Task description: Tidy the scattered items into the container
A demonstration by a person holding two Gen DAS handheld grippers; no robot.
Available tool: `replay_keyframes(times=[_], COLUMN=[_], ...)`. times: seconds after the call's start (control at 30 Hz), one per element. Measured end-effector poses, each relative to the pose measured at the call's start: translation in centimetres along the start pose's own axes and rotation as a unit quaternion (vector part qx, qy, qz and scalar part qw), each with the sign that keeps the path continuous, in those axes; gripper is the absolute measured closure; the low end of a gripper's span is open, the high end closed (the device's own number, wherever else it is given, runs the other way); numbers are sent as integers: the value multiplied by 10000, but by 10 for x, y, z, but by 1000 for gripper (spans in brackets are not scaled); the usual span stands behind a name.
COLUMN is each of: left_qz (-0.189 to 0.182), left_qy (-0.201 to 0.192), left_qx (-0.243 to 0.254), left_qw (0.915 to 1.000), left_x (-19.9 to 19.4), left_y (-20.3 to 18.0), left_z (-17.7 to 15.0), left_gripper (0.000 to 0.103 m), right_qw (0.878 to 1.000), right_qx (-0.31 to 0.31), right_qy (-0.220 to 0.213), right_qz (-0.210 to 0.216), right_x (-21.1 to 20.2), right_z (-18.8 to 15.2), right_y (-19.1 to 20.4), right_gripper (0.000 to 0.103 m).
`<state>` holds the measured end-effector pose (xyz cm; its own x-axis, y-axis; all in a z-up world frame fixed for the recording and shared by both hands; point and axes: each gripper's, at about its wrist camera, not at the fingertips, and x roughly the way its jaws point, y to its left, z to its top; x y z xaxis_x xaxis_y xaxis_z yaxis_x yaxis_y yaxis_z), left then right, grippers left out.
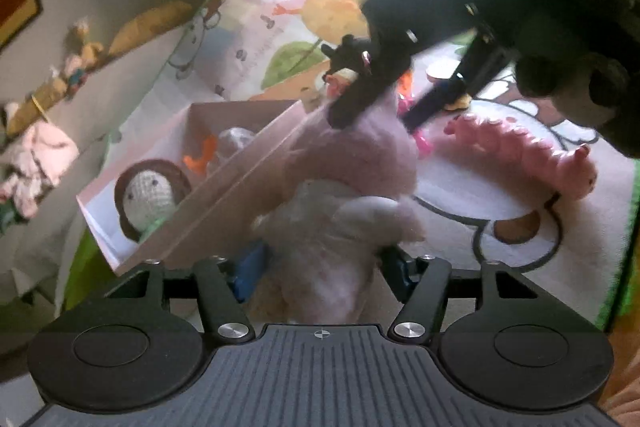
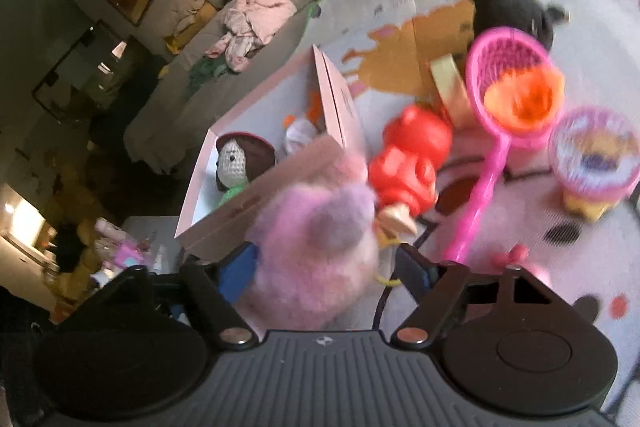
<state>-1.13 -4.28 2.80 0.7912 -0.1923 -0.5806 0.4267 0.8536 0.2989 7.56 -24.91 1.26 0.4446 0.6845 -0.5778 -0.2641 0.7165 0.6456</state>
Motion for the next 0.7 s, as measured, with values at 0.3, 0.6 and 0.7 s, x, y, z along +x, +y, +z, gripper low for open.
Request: replay_keyframes(times=[0.3,0.6,0.7], left_qz=[-957,-3220,-2681], left_qy=[197,625,394], left_qx=[-1248,-2325,-2189], left_qw=[9874,9156,9374], left_x=[-13,-27,-31], left_y=[24,14,22], left_z=[9,5,3], left_gripper=[40,40,29], right_qw=[9988,9981,9998], right_qx=[137,-15,-109], right_qy=[446,297,90], right_qz=[-173,-548,-100], right_x=[-33,-79,-71], right_z=[-17,-30,-22], right_y=[12,24,31], right_gripper=[32,26,25])
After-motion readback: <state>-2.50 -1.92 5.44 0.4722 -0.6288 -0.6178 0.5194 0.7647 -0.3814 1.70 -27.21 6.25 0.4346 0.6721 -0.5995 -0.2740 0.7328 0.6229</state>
